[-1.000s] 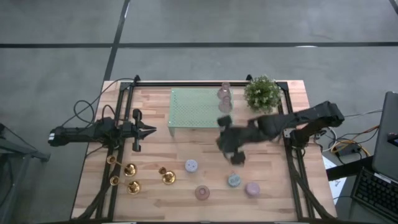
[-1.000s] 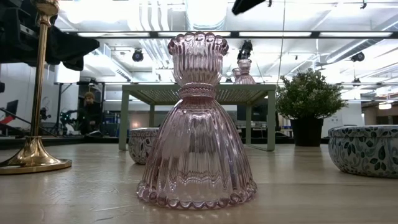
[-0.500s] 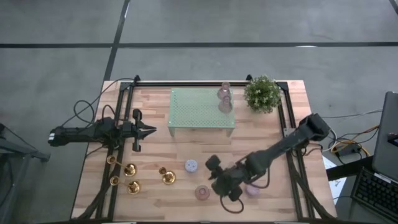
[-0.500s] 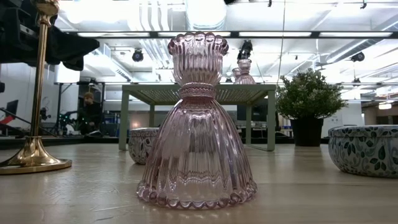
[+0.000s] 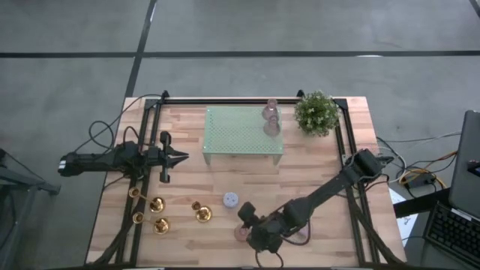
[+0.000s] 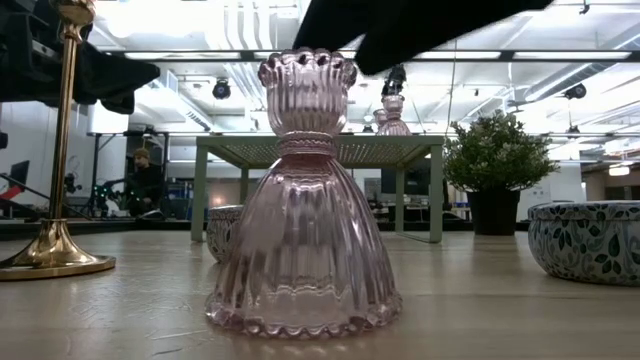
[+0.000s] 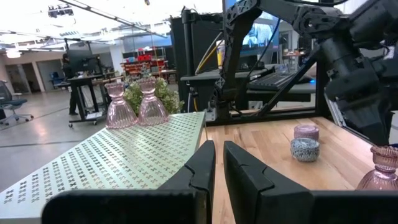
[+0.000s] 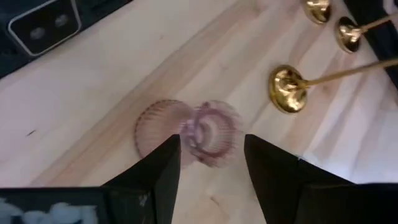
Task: Pick & Place candle stick holders
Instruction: Put the pink candle holder on the shelf aligned with the other pink candle holders
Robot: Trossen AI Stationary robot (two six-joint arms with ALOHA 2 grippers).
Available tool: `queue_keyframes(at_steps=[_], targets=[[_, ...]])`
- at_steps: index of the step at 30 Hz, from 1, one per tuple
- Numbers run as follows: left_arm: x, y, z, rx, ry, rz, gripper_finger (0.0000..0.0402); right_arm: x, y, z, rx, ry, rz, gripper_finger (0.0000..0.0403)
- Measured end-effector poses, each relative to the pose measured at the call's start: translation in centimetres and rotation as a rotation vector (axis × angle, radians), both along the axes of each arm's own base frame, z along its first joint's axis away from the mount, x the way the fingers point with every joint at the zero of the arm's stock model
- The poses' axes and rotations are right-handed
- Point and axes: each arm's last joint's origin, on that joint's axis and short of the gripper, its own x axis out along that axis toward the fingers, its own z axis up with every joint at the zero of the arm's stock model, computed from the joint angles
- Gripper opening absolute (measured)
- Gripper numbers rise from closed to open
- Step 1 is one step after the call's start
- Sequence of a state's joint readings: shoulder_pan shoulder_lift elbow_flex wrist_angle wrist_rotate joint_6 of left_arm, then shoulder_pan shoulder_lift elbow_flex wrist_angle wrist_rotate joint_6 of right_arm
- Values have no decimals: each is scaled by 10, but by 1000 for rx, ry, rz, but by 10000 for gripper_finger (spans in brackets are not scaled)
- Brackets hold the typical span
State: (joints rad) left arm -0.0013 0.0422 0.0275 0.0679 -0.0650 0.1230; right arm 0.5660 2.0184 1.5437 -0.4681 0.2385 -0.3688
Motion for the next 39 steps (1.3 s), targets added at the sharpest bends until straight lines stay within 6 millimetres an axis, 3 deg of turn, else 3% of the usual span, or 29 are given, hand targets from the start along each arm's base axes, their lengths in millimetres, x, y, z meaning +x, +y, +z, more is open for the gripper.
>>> queue_keyframes(at_steps=[18,29,39], targets=[[0,0,0,0,3,0,37,-1,3,-10,23,55,39,105],[0,0,0,0,1,0,37,-4,-1,-11,1,95,22,32],[0,0,0,0,1,0,37,-6,-8,11,-79,129,-27,17]])
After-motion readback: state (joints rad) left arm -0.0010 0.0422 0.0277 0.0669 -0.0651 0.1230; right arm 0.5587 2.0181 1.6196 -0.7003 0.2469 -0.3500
